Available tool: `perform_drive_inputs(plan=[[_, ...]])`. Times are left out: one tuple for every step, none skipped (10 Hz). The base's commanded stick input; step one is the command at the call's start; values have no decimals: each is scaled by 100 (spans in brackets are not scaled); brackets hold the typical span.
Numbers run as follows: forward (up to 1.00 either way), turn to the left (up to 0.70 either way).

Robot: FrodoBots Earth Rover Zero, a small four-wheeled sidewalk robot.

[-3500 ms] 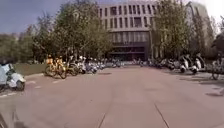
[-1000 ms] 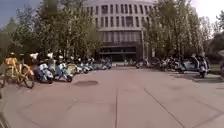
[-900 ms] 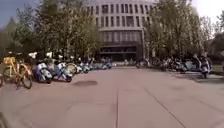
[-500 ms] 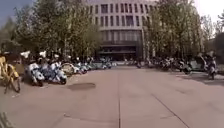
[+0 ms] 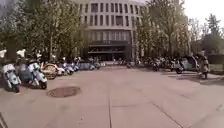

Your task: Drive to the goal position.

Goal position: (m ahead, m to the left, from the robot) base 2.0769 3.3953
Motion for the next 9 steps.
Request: perform_drive_inputs(plan=[[100,0],[100,0],[100,0],[100,0],[100,0],[100,0],[100,0],[100,0],[100,0]])
